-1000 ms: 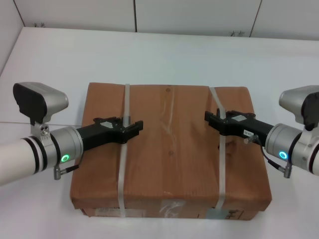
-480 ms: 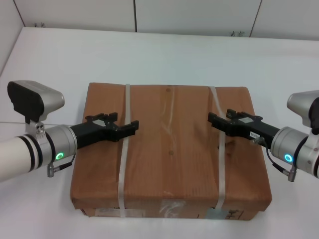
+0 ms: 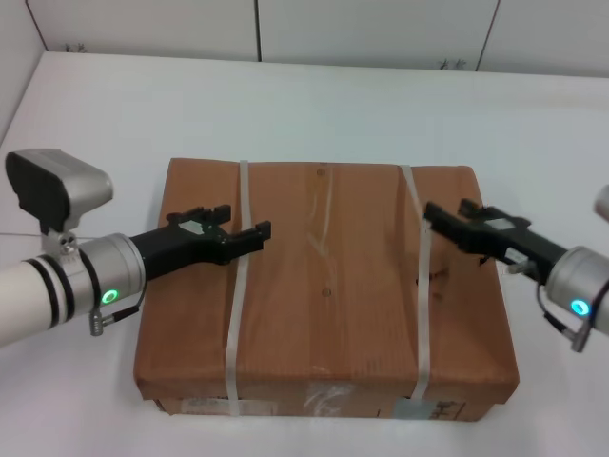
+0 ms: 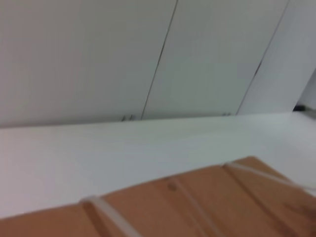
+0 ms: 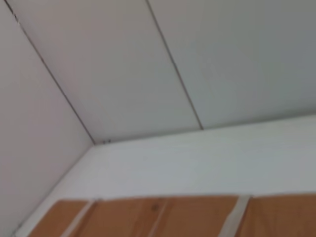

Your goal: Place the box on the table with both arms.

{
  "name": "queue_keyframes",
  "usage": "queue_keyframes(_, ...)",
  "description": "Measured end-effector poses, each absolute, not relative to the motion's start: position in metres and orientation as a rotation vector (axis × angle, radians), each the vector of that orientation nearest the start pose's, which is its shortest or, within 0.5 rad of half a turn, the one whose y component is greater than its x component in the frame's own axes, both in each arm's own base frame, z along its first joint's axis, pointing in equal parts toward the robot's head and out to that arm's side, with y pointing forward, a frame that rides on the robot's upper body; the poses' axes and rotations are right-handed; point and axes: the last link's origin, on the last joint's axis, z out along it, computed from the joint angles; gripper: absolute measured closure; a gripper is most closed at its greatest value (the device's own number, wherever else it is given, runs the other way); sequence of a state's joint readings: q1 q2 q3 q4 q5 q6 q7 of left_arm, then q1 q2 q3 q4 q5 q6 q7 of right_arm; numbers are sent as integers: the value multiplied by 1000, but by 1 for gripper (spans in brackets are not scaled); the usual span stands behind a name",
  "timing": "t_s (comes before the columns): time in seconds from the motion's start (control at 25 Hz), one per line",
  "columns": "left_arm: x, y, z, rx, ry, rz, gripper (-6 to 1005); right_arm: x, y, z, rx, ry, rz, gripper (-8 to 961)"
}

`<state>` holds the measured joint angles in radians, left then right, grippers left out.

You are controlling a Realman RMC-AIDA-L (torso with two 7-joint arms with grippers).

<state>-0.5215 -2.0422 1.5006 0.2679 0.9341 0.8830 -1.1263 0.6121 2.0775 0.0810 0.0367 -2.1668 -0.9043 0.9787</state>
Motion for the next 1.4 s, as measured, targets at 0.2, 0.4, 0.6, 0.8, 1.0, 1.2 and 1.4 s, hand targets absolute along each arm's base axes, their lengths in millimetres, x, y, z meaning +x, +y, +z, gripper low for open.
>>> queue_keyframes(0.2, -293, 339, -57, -2313, -866, -715, 218, 319, 333, -59, -2080, 1035, 783, 229)
queue_keyframes(0.4, -276, 330, -34, -2412, -730, -897, 219, 311, 324, -34, -2201, 786, 857, 218)
queue_keyframes(0.6, -259, 318, -2, -2624, -543, -1038, 223, 295, 317, -21, -2405, 614, 890, 208)
queue_keyframes(0.8, -249, 314, 4, -2774, -438, -1021, 228, 269, 309, -20, -2703, 462, 895, 197)
queue_keyframes(1.0, -245, 312, 1, -2798, -405, -1034, 228, 252, 310, -16, -2776, 351, 945, 128)
queue_keyframes(1.2, -244, 313, 0, -2790, -405, -1043, 229, 250, 311, -20, -2770, 302, 940, 84)
queue_keyframes(1.4, -242, 313, -3, -2784, -409, -1047, 228, 249, 311, -22, -2756, 277, 956, 83)
